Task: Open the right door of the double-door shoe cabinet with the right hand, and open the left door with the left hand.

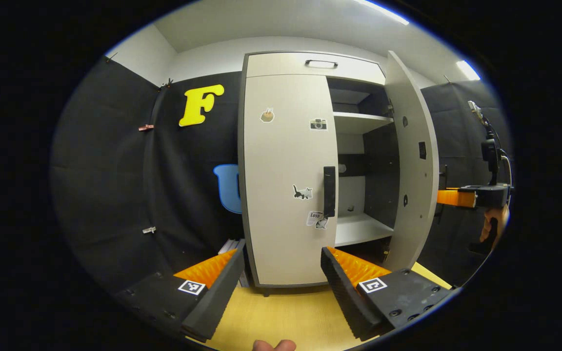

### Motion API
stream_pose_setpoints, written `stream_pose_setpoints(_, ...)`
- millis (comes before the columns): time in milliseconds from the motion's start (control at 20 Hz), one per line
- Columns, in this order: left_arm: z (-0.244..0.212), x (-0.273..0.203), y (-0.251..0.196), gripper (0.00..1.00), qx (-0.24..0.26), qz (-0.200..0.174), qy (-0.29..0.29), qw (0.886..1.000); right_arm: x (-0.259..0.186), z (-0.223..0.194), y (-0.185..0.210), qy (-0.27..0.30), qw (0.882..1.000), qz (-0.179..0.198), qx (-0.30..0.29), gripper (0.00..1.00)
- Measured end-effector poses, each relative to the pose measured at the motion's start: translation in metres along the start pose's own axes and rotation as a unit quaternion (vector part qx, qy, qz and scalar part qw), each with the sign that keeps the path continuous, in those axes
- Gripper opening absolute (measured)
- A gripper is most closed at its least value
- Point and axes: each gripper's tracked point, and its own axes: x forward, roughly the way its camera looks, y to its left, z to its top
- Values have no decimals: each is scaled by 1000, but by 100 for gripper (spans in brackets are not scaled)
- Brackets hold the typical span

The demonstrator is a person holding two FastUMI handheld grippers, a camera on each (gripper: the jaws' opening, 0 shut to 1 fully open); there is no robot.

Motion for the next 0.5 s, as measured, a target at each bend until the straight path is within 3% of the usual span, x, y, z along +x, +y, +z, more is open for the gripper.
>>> stream_pose_setpoints(250, 2, 12, -23, 98, -4, -17, -1, 1000, -3, 5, -25, -9, 999, -33, -7, 10)
stream_pose_setpoints(400, 5, 16, -33, 98, -4, -25, -2, 1000, -2, 13, -48, -31, 996, -78, -5, 8)
stream_pose_setpoints(500, 8, 17, -38, 98, -1, -29, -3, 1000, -5, 10, -39, -22, 998, -51, 22, 5)
